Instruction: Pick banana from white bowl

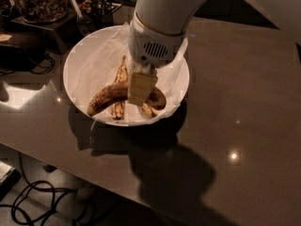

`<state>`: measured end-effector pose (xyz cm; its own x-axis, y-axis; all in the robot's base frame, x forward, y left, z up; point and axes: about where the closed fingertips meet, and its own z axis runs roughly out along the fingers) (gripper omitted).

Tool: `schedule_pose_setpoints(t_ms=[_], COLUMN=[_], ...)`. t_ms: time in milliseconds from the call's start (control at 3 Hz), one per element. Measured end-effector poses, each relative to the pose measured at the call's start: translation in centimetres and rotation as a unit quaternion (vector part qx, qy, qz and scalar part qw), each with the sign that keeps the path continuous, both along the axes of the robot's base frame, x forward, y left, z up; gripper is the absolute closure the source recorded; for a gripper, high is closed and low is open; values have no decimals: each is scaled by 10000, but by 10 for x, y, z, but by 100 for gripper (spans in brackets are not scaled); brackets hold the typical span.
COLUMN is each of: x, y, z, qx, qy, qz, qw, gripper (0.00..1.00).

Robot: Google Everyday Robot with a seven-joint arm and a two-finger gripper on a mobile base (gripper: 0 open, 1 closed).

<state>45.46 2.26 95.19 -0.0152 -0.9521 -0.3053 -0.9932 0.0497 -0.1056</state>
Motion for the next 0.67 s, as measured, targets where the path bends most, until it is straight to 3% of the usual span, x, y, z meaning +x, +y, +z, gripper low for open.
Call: schedule_pose_setpoints(t_ms=[667], x=[-84], y=[-14], z=[20], qx=[151], qy=[-240], qz=[-444], qw=[9986], gripper=[100])
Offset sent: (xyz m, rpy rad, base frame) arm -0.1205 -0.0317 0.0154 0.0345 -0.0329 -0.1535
